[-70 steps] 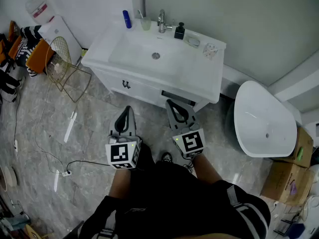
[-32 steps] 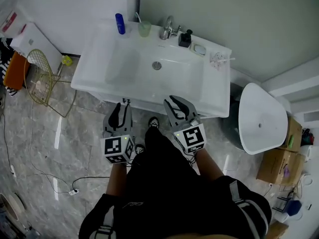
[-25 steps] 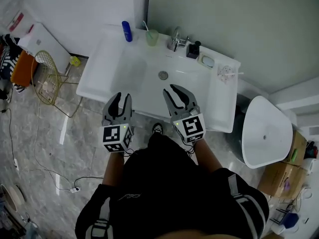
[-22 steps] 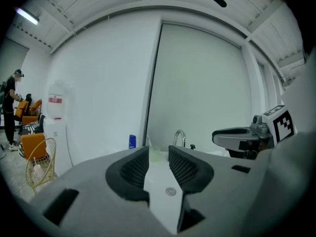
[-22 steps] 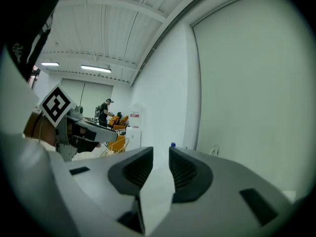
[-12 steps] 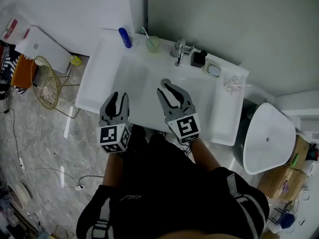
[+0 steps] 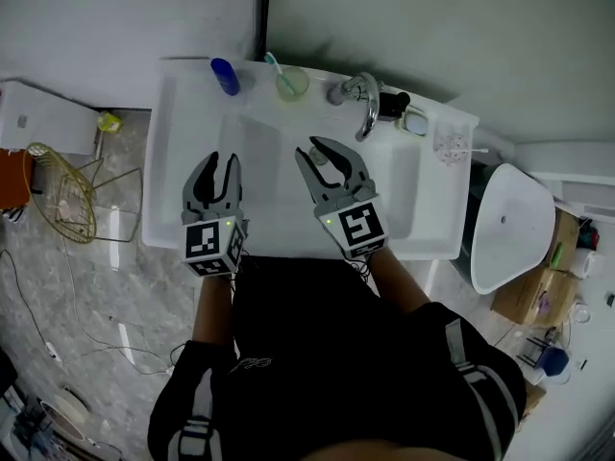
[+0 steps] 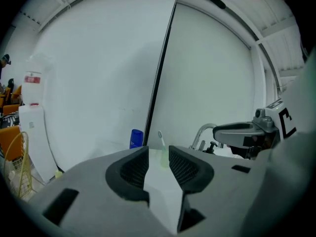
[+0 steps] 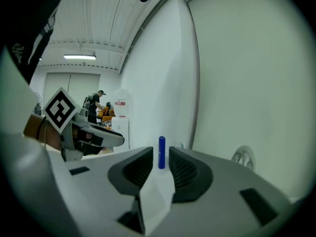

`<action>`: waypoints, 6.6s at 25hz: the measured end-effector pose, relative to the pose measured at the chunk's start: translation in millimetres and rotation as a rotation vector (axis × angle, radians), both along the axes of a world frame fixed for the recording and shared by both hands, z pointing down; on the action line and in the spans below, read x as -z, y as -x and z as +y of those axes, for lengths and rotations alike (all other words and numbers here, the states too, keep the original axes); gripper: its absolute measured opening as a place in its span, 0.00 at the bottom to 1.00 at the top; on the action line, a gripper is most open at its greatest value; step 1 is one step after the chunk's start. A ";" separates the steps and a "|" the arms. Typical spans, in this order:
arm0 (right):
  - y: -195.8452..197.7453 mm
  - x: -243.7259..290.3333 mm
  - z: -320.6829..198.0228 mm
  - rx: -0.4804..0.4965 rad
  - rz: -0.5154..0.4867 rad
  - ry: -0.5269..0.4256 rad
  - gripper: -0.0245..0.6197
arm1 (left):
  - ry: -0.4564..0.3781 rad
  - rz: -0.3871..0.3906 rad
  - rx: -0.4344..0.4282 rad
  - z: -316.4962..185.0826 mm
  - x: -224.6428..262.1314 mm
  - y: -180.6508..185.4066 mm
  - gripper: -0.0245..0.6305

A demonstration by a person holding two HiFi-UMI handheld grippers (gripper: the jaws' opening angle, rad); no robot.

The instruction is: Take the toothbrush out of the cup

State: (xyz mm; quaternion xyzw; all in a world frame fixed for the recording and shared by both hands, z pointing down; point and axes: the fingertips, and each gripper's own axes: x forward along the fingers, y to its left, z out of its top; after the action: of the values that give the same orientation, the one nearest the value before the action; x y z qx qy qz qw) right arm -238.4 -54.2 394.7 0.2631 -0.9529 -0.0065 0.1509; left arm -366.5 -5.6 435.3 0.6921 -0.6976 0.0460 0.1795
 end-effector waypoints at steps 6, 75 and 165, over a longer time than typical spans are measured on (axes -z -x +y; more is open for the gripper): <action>36.5 -15.2 -38.4 -0.128 0.085 0.047 0.20 | 0.048 0.041 -0.164 -42.8 -30.8 32.8 0.24; 80.4 -96.4 -168.8 -0.135 0.343 0.154 0.12 | 0.129 0.064 -0.186 -77.9 -76.8 75.0 0.24; 222.6 -262.2 93.9 0.141 0.090 1.158 0.26 | 0.300 0.091 0.231 108.1 -116.6 129.0 0.25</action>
State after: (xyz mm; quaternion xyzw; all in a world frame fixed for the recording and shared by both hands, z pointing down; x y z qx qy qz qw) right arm -461.0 39.7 656.9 0.0732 -0.8092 0.4940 0.3097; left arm -495.5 102.5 551.8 0.5740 -0.7491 0.0974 0.3161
